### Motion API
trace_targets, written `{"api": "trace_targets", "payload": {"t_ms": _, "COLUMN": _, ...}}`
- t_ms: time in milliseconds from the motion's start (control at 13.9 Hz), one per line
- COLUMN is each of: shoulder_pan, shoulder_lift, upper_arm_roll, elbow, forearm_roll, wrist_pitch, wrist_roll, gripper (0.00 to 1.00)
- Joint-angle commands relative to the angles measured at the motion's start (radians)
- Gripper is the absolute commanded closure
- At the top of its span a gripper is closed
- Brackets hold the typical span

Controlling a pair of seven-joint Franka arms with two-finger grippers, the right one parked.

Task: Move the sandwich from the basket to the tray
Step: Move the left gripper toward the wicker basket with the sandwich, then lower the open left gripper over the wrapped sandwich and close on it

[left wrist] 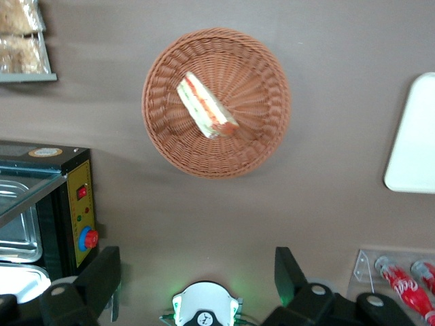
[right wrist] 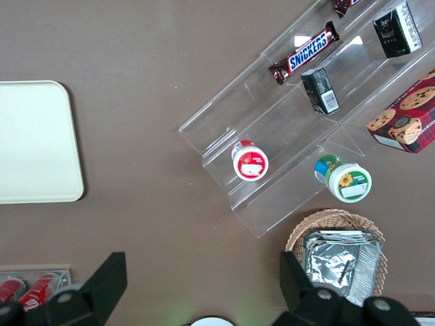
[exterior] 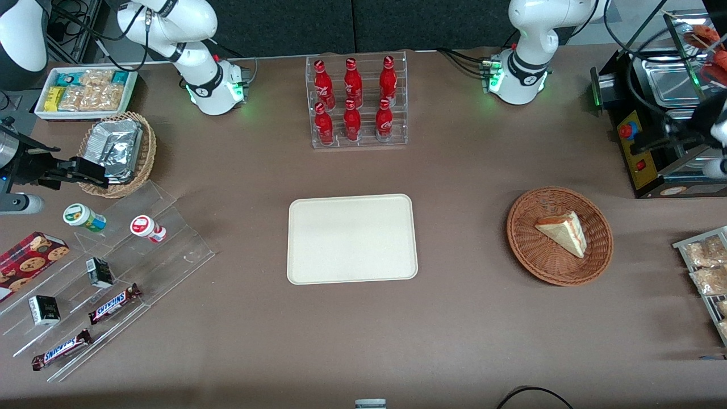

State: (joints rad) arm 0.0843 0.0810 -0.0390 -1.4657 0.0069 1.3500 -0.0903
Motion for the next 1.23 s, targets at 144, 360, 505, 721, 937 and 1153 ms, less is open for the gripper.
{"api": "trace_targets", "payload": {"t_ms": 144, "shoulder_pan": -0.004, "shoulder_lift": 0.000, "upper_arm_roll": 0.027, "elbow": -0.194, "forearm_roll": 0.005, "wrist_pitch": 0.194, "wrist_roll": -0.233, "gripper": 0.00}}
{"api": "trace_targets", "payload": {"t_ms": 360, "shoulder_pan": -0.015, "shoulder_lift": -0.003, "upper_arm_roll": 0.022, "elbow": -0.342, "forearm_roll": 0.008, "wrist_pitch": 0.395, "wrist_roll": -0.395, "gripper": 0.00}}
{"api": "trace_targets", "payload": {"t_ms": 505, "shoulder_pan": -0.015, "shoulder_lift": 0.000, "upper_arm_roll": 0.019, "elbow": -0.410, "forearm_roll": 0.005, "wrist_pitch": 0.506, "wrist_roll": -0.500, "gripper": 0.00}}
{"api": "trace_targets", "payload": {"t_ms": 721, "shoulder_pan": -0.026, "shoulder_lift": -0.003, "upper_arm_roll": 0.019, "elbow": -0.543, "forearm_roll": 0.005, "wrist_pitch": 0.674, "wrist_roll": -0.571, "gripper": 0.00}}
{"api": "trace_targets", "payload": {"t_ms": 937, "shoulder_pan": -0.027, "shoulder_lift": 0.009, "upper_arm_roll": 0.019, "elbow": -0.645, "forearm_roll": -0.004, "wrist_pitch": 0.863, "wrist_roll": -0.682, "gripper": 0.00}}
{"api": "trace_targets", "payload": {"t_ms": 1153, "shoulder_pan": -0.031, "shoulder_lift": 0.022, "upper_arm_roll": 0.019, "elbow": -0.720, "forearm_roll": 0.001, "wrist_pitch": 0.983, "wrist_roll": -0.746, "gripper": 0.00}}
